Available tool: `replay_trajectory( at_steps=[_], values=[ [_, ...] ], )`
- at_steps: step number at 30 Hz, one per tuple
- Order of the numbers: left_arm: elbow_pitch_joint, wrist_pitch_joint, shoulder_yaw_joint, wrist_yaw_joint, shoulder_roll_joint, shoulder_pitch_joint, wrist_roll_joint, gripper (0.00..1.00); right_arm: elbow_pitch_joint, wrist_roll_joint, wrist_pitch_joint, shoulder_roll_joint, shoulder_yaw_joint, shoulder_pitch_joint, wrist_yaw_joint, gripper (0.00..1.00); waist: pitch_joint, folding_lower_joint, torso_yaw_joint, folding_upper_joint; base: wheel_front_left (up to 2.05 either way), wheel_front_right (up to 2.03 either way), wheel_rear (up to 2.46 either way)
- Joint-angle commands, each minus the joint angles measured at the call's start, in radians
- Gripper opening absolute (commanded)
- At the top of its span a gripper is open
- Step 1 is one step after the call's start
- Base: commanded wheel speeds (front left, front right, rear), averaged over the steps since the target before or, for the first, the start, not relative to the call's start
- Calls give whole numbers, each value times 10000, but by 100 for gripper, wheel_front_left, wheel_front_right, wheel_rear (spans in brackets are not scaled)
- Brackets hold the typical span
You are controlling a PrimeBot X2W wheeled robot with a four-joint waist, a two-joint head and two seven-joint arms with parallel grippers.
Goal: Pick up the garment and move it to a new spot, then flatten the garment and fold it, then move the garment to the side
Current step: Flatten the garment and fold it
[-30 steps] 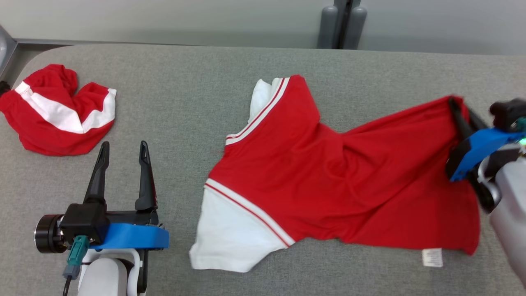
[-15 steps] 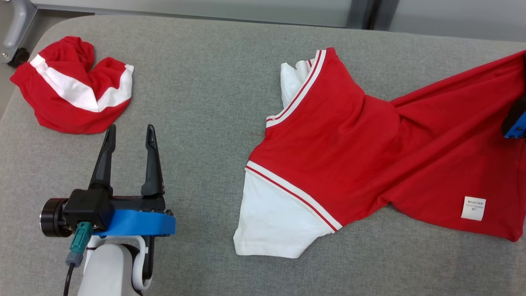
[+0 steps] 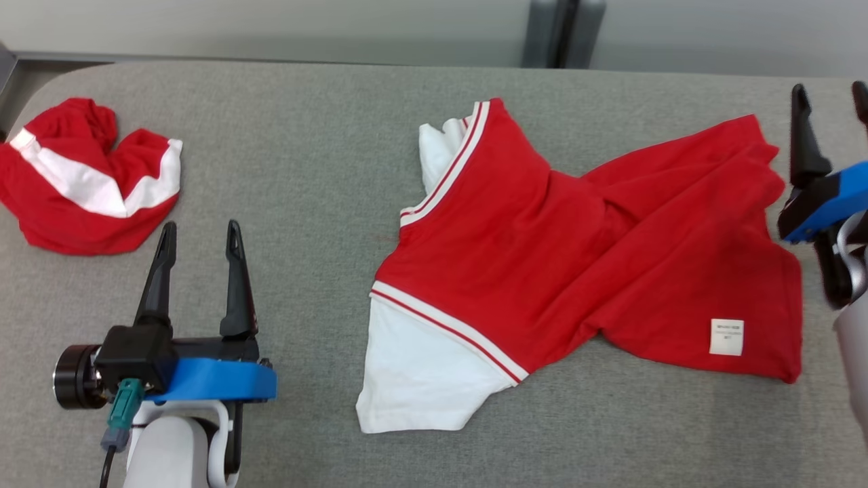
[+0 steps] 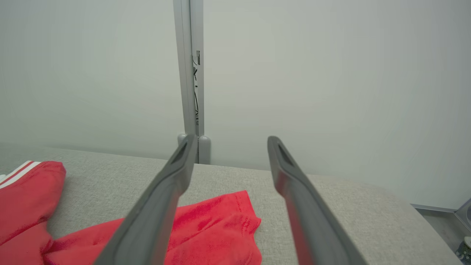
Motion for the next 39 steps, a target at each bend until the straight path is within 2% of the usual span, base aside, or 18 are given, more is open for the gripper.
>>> replay_trajectory(
  at_steps=[1,9,19,30,39],
  values=[
    [-5,-29,113,-14,57,183,69,100,-415,-27,-28,187,-57,464,-1,100,-325,0,-291,0,0,0,0],
    [-65,-29,392,-36,185,913,167,100,-2660,-26,-31,1102,-36,2644,-3,100,-990,0,-765,0,0,0,0],
    [-50,-29,426,-91,236,1473,240,100,-4636,-205,-30,1993,-285,4817,-1,100,-1415,0,-972,0,0,0,0],
    [45,-29,347,-92,259,1744,346,100,-6121,-795,193,2660,-549,6723,-1,100,-1584,0,-949,0,0,0,0],
    [104,-29,268,-43,234,1691,382,100,-6717,-939,558,2866,-509,7190,-1,100,-1519,0,-911,0,0,0,0]
  ],
)
